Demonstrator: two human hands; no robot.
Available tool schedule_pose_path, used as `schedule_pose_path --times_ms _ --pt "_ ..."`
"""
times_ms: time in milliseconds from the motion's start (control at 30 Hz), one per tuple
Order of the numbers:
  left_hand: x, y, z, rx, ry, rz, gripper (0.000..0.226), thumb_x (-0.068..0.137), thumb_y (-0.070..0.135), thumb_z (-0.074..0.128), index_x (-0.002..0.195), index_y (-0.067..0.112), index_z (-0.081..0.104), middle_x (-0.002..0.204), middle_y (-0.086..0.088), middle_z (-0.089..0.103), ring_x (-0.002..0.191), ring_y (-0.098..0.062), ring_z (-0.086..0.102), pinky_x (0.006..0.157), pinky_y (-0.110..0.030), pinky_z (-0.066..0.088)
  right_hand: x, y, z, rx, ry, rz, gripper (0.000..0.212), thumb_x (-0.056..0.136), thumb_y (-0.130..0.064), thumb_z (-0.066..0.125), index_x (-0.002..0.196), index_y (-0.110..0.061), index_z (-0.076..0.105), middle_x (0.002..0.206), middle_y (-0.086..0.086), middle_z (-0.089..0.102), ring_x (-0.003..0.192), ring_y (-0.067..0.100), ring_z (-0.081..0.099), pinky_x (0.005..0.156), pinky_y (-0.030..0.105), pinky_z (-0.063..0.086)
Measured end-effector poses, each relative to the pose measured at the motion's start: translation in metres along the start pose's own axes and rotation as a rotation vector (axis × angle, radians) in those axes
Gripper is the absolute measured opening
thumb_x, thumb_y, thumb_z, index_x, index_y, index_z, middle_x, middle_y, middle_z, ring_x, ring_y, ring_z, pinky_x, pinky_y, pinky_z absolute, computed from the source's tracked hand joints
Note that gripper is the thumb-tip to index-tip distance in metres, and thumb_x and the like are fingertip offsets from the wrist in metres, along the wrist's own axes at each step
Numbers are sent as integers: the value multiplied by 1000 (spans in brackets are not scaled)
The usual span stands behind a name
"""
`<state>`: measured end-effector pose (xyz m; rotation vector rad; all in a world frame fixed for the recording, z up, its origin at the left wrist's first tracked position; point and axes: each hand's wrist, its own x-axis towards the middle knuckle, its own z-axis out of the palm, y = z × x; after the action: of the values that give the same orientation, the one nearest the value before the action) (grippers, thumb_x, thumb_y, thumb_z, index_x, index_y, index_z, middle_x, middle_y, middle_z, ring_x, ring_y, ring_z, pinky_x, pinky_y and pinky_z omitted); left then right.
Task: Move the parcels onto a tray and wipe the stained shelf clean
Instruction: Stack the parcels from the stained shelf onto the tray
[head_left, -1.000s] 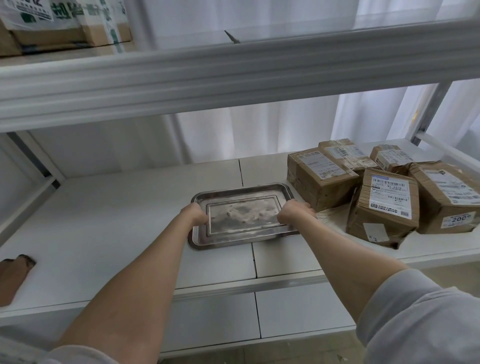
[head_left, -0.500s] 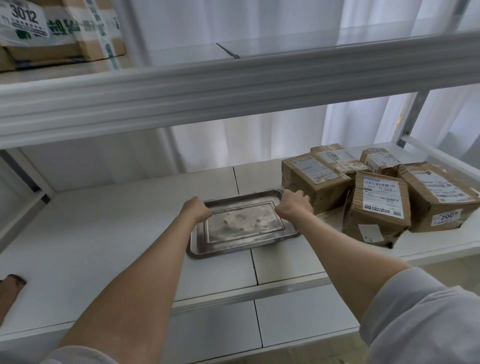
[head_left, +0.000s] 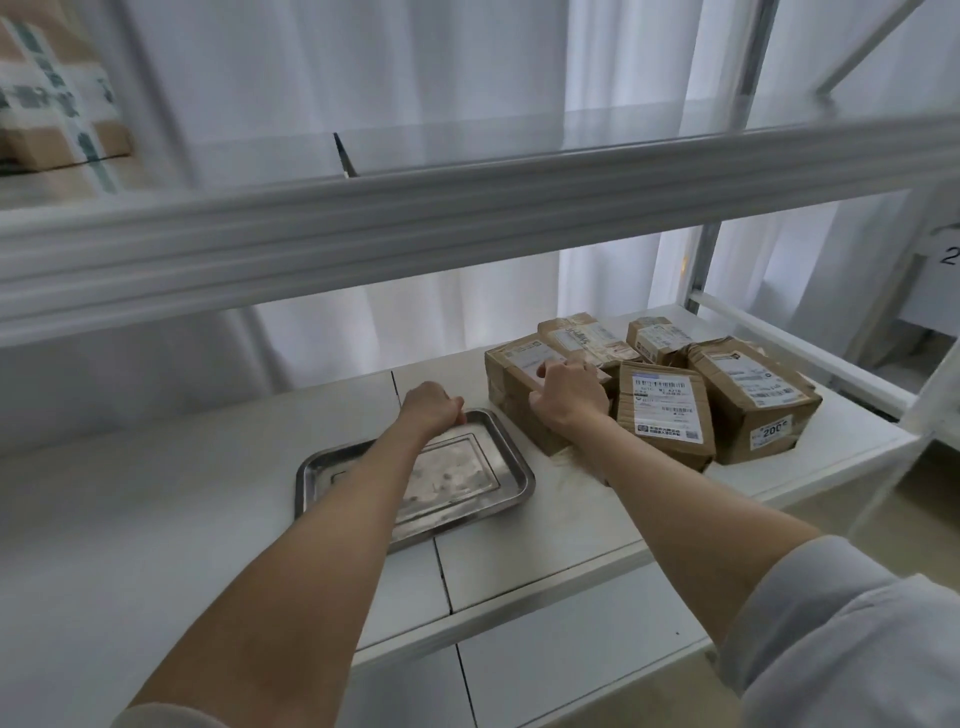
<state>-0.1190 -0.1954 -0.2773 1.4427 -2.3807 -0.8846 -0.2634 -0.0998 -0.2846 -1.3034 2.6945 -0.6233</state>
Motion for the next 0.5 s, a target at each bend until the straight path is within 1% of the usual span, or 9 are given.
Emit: schedule_pose_path --times_ms 67,167,200,267,300,367,400,433,500 --pt "1 16 11 -40 -1 2 41 99 24 43 88 -3 72 96 -16 69 95 -29 63 86 -31 46 7 12 -8 -23 5 13 47 91 -27 54 136 -12 49 143 18 39 134 37 33 105 47 40" --pt "5 36 27 -137 -20 -35 41 99 14 41 65 5 61 79 -16 68 81 -26 64 94 -31 49 21 30 -19 -35 -4 36 52 90 -29 58 136 -10 47 140 17 41 131 36 36 104 46 40" --pt "7 43 31 -166 -27 -36 33 97 6 44 68 5 61 81 -19 69 83 -27 66 96 -35 50 28 36 -20 -26 -7 32 48 88 -28 59 132 -8 50 136 17 45 127 36 40 103 46 42" --pt "7 56 40 -203 -16 -50 15 91 -3 48 88 0 62 92 -21 68 87 -30 67 93 -39 52 42 48 -23 35 -33 23 36 86 -28 61 115 -6 57 123 15 53 116 34 49 96 44 48" --pt "7 63 44 -215 -6 -64 12 91 -3 49 95 2 59 91 -19 66 85 -28 65 92 -38 53 48 53 -25 74 -60 20 28 86 -28 61 104 -7 58 113 13 58 106 30 55 90 41 51" --pt "7 75 54 -224 24 -70 5 93 4 50 92 8 53 84 -8 58 88 -25 62 88 -34 52 60 63 -28 131 -108 15 20 88 -26 60 80 -10 53 87 7 57 79 20 55 69 27 48" --pt "9 84 60 -220 53 -87 6 93 7 51 97 6 55 85 -6 56 88 -24 59 82 -32 50 72 72 -30 154 -141 0 26 89 -25 60 71 -12 47 78 4 53 69 16 50 60 23 42" --pt "9 88 63 -231 54 -105 18 93 10 52 109 3 56 91 -7 57 86 -20 55 74 -27 47 78 76 -30 164 -163 -5 30 89 -25 61 66 -14 44 74 4 50 64 14 46 54 22 37" --pt "11 92 66 -268 12 -135 41 94 17 52 131 -2 47 113 -11 58 89 -18 49 65 -19 39 84 78 -29 181 -195 -20 32 87 -28 63 66 -15 43 74 4 51 61 13 43 51 21 33"
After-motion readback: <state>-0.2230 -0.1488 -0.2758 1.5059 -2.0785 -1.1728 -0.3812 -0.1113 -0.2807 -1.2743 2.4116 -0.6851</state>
